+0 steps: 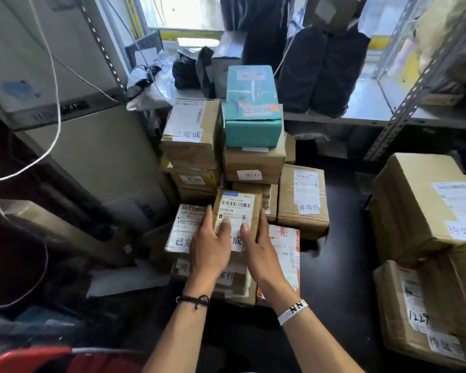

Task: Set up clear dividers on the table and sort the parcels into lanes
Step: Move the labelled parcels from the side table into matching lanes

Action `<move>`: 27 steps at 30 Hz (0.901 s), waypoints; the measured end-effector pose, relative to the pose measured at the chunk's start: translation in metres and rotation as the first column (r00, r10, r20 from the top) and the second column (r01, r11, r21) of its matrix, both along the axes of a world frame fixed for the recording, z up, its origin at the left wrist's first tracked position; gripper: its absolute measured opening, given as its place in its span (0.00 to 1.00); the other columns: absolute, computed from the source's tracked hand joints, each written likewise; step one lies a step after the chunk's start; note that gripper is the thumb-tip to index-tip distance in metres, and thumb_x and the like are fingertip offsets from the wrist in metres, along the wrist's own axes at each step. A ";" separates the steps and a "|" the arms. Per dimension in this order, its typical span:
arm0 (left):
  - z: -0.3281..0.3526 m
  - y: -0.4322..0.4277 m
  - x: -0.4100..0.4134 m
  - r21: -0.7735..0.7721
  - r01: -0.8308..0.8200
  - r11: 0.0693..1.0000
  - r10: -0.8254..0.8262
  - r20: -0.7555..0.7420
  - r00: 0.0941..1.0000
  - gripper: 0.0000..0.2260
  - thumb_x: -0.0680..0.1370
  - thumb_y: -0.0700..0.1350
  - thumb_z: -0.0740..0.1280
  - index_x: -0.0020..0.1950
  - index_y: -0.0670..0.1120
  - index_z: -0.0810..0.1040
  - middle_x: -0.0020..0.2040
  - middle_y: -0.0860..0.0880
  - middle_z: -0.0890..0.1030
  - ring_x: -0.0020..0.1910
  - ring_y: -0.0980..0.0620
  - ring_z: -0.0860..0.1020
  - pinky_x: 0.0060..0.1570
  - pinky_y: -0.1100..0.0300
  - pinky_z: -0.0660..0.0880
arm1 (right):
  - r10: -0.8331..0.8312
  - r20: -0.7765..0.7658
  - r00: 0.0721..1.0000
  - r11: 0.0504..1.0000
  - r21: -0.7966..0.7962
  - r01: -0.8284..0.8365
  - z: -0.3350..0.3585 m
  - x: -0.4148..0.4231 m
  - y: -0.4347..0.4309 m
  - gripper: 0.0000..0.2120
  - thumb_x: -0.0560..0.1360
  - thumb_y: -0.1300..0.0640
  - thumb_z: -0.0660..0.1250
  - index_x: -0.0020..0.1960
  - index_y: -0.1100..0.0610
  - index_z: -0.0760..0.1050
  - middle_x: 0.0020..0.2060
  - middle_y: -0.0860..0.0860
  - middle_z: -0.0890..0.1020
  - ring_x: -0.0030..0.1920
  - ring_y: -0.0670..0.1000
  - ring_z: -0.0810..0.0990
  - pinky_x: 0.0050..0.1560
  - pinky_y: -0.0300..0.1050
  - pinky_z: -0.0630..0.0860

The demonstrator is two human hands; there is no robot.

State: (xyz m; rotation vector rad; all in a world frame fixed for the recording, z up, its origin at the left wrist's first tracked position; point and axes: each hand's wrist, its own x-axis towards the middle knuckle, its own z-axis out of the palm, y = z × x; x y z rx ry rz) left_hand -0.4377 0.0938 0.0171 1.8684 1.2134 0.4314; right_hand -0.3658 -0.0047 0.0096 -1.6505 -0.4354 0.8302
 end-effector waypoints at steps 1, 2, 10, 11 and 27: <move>-0.001 0.001 0.000 -0.011 -0.010 1.000 0.010 0.033 0.999 0.23 0.84 0.54 0.63 0.79 0.52 0.69 0.69 0.50 0.81 0.68 0.46 0.79 0.68 0.47 0.75 | -0.003 -0.001 1.000 1.000 0.002 0.003 -0.001 -0.002 0.001 0.31 0.86 0.43 0.58 0.83 0.34 0.45 0.76 0.40 0.71 0.73 0.43 0.72 0.71 0.42 0.68; 0.000 0.003 -0.001 -0.025 -0.023 0.999 0.025 0.072 0.997 0.21 0.84 0.54 0.64 0.77 0.52 0.73 0.66 0.52 0.83 0.65 0.48 0.80 0.66 0.48 0.76 | -0.009 0.001 1.000 1.000 0.004 0.009 -0.002 -0.003 0.002 0.31 0.86 0.43 0.58 0.83 0.34 0.45 0.77 0.41 0.71 0.74 0.43 0.72 0.73 0.44 0.68; 0.014 -0.008 -0.013 -0.071 0.052 0.996 -0.027 0.325 0.945 0.14 0.82 0.54 0.64 0.65 0.58 0.82 0.49 0.68 0.85 0.47 0.68 0.83 0.43 0.73 0.77 | -0.106 0.029 0.994 0.993 0.054 0.104 0.003 -0.012 -0.010 0.26 0.87 0.43 0.57 0.68 0.14 0.49 0.61 0.20 0.75 0.61 0.27 0.76 0.58 0.28 0.75; 0.016 -0.010 -0.014 -0.093 0.073 0.993 -0.035 0.358 0.933 0.15 0.81 0.55 0.63 0.66 0.58 0.82 0.50 0.65 0.86 0.47 0.66 0.84 0.45 0.69 0.79 | -0.133 0.028 0.991 0.989 0.071 0.130 0.005 -0.012 -0.013 0.26 0.86 0.43 0.57 0.67 0.13 0.49 0.65 0.24 0.75 0.63 0.32 0.78 0.62 0.35 0.77; 0.066 -0.039 -0.005 -0.124 0.486 0.865 -0.159 0.851 0.500 0.27 0.83 0.55 0.68 0.81 0.57 0.67 0.78 0.46 0.73 0.77 0.42 0.72 0.72 0.40 0.72 | -0.214 -0.161 0.963 0.782 0.563 0.268 0.101 0.001 -0.057 0.32 0.79 0.51 0.71 0.80 0.38 0.65 0.69 0.52 0.81 0.68 0.59 0.81 0.70 0.67 0.75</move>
